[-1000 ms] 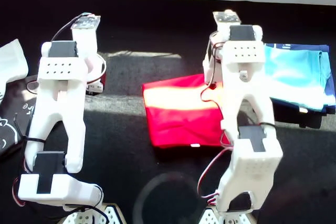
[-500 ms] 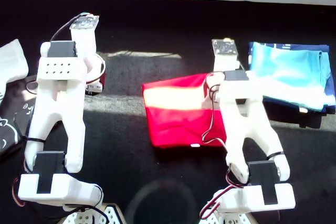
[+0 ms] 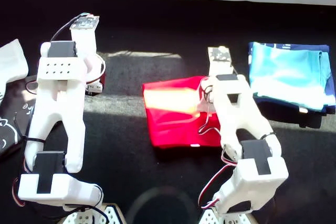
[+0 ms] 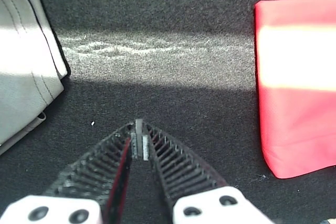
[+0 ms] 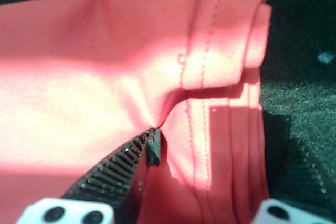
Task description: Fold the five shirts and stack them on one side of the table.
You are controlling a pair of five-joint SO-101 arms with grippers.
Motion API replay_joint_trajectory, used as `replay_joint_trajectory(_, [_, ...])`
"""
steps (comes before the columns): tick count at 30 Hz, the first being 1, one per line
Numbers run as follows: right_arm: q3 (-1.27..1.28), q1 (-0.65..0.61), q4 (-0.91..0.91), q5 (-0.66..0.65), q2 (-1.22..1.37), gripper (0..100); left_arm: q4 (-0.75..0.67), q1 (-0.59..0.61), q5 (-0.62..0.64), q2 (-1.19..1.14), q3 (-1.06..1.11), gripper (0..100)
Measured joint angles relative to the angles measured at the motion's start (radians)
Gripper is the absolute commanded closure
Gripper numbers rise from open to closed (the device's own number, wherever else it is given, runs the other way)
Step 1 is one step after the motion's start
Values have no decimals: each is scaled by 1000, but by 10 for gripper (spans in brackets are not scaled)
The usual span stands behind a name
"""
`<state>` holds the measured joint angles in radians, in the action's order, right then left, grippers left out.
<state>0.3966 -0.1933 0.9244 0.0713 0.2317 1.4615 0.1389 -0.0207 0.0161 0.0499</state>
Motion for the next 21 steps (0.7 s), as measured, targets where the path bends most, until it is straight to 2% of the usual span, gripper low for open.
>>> replay_joint_trajectory(2, [-14,0,12,0,15,761,0,0,0,0,0,987])
replay_joint_trajectory(5, [-40,0,41,0,29,998,0,0,0,0,0,987])
replay_joint_trajectory(7, [-48,0,46,0,32,972,0,0,0,0,0,987])
replay_joint_trajectory(14, [-54,26,64,-9,3,992,0,0,0,0,0,987])
replay_joint_trajectory(21, [-219,91,258,-216,-215,992,0,37,0,0,0,987])
